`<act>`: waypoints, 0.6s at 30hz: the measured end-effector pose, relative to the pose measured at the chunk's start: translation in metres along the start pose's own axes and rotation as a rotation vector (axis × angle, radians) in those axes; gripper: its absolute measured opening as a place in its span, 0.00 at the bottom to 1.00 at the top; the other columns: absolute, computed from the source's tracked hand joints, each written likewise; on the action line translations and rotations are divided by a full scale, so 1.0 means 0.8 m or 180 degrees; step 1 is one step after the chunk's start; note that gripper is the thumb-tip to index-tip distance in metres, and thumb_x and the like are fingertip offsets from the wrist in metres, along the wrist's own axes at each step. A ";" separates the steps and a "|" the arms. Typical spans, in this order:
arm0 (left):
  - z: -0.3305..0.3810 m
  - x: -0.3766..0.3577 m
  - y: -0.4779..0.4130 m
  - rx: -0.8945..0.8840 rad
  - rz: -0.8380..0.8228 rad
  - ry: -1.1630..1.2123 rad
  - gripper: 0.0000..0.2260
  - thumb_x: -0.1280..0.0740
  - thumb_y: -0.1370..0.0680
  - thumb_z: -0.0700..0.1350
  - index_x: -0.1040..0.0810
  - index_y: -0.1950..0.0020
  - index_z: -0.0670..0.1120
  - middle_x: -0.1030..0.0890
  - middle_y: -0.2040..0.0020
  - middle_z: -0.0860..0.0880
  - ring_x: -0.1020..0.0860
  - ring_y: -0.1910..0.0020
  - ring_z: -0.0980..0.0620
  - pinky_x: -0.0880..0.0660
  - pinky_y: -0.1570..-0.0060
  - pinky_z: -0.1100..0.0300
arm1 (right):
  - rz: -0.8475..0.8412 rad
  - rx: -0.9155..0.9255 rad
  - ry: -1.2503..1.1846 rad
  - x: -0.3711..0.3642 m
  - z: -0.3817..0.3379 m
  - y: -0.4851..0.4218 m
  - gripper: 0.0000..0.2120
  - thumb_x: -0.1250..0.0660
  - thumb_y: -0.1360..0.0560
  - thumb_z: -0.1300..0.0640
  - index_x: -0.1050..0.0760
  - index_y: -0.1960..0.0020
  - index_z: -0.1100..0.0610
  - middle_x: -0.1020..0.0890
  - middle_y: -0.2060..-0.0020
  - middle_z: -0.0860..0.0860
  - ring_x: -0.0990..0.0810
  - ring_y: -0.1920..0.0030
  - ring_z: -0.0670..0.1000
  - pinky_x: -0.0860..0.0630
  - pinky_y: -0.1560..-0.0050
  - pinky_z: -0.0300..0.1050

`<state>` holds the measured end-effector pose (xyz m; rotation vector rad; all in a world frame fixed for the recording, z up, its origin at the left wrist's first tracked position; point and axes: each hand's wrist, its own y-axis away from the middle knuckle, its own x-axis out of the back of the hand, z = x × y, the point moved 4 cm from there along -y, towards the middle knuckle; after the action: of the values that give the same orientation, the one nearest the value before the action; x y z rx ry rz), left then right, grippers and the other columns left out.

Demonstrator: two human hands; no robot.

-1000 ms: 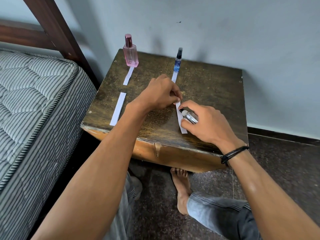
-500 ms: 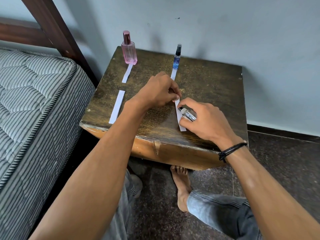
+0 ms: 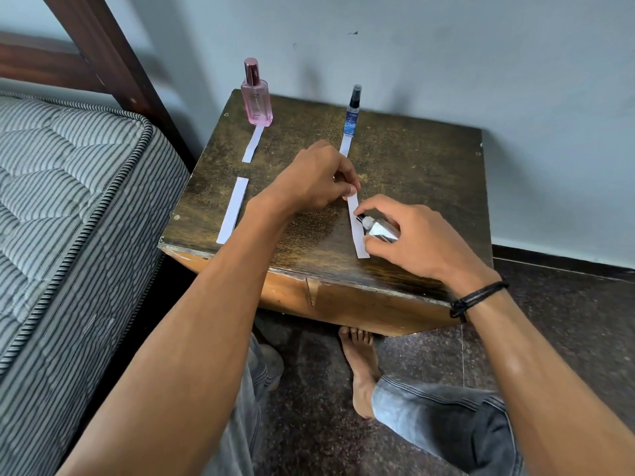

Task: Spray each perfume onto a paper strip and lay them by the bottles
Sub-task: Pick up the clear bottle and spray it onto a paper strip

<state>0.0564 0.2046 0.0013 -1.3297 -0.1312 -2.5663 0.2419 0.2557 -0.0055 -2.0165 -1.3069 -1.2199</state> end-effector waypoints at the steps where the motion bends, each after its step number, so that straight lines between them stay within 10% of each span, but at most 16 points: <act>1: -0.001 0.000 0.000 0.0002 -0.0005 -0.0002 0.03 0.26 0.24 0.45 0.13 0.53 0.51 0.15 0.57 0.53 0.23 0.52 0.56 0.23 0.43 0.49 | -0.0044 0.0019 0.0045 -0.001 0.000 0.002 0.18 0.31 0.25 0.47 0.28 0.37 0.37 0.26 0.70 0.43 0.28 0.71 0.48 0.33 0.70 0.44; 18: -0.001 0.001 0.000 -0.0004 0.0019 -0.0045 0.03 0.25 0.25 0.43 0.12 0.53 0.48 0.14 0.56 0.51 0.20 0.56 0.56 0.21 0.48 0.54 | 0.0107 0.0077 0.0434 -0.007 -0.012 0.005 0.17 0.34 0.26 0.43 0.30 0.38 0.38 0.24 0.64 0.44 0.24 0.65 0.52 0.30 0.67 0.47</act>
<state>0.0551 0.2041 0.0013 -1.3466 -0.1281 -2.5529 0.2401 0.2440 -0.0049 -1.8953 -1.2122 -1.2953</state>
